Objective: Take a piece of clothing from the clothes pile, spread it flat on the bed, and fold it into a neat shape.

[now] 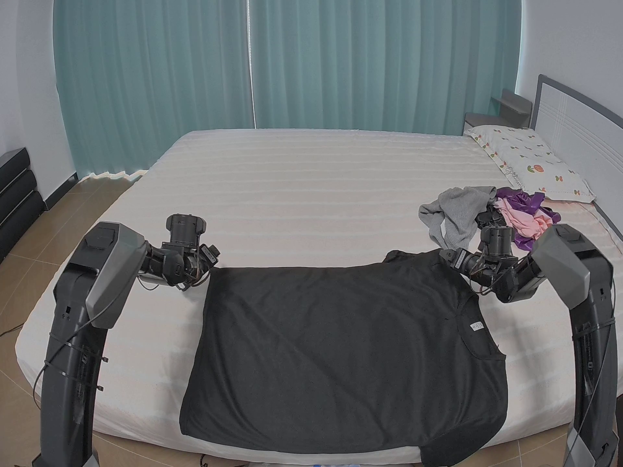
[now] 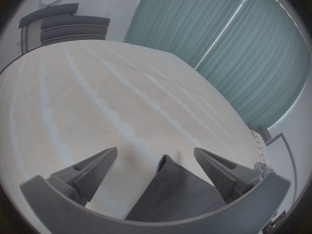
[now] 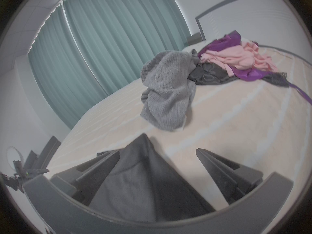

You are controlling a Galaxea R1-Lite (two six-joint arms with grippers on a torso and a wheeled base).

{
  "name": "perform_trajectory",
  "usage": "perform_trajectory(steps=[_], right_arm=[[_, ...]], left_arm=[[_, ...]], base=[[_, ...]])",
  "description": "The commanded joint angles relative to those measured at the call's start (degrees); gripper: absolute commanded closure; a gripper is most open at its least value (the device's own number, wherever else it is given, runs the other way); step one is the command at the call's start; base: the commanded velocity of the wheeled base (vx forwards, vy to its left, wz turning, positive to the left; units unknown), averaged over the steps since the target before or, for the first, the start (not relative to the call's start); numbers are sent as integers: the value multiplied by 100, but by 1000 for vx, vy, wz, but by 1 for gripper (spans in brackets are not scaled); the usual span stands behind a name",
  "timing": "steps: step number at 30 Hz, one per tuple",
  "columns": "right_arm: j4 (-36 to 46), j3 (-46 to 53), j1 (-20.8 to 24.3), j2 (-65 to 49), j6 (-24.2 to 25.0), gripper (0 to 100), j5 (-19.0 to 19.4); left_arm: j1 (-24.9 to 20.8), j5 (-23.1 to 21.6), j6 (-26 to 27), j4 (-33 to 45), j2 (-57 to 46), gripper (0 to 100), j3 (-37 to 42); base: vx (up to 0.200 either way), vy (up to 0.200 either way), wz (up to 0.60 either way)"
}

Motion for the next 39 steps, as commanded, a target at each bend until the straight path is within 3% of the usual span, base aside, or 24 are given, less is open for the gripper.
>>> perform_trajectory(steps=[1, 3, 8, 17, 21, 24, 29, 39], right_arm=[[-60, 1934, -268, -1753, 441, 0, 1019], [-245, 2708, -338, -2122, 467, 0, 1353], [-1115, 4492, -400, -2754, 643, 0, 1661], [-3532, 6909, -496, -2772, 995, 0, 1828], [-4112, 7340, -532, -2640, 1443, 0, 2047], [-4253, 7586, -549, -2631, 1496, 0, 2135], [-4262, 7709, -567, -2526, 1522, 0, 2452], [-4288, 7797, -567, -2359, 1540, 0, 2540]], left_arm=[[181, -530, -308, -23, -1468, 0, 1677], [199, -847, -405, -58, -1995, 0, 2459], [181, -1620, -422, -137, -3199, 0, 4173], [-38, -1734, -589, -805, -4113, 0, 6291], [-109, -2104, -756, -1447, -4122, 0, 6950], [-109, -2367, -862, -1913, -4087, 0, 7275], [-109, -2411, -862, -2335, -3964, 0, 7706], [-109, -2420, -862, -2932, -3885, 0, 8119]], base=[[0, 0, 0], [0, 0, 0], [0, 0, 0], [0, 0, 0], [0, 0, 0], [0, 0, 0], [-120, 0, 0], [-180, 0, 0]])
